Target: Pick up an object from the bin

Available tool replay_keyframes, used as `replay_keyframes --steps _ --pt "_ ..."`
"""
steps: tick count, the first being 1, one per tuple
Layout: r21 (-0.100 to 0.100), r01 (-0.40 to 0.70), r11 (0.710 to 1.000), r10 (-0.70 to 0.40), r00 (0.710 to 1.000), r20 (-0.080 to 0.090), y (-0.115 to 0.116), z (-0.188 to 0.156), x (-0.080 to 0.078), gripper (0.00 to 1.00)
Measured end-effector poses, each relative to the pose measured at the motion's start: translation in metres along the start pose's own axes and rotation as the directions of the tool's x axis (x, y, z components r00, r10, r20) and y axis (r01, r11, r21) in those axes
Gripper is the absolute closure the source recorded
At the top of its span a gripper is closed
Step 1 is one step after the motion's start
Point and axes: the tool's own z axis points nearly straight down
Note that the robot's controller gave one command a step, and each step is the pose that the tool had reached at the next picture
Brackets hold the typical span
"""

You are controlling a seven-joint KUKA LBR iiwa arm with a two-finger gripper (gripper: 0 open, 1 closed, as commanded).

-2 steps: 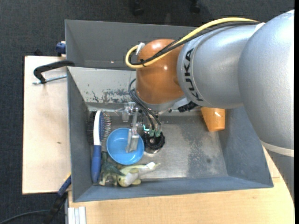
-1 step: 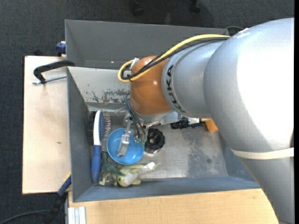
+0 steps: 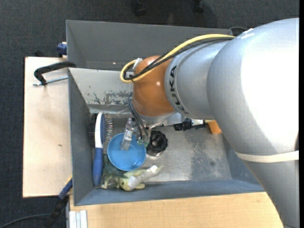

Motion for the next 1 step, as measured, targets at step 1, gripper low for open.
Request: replay_keyframes --steps 1 --pt "-0.007 0.045 0.999 -0.045 0.999 0.013 0.0033 -0.1856 -0.0261 1.0"
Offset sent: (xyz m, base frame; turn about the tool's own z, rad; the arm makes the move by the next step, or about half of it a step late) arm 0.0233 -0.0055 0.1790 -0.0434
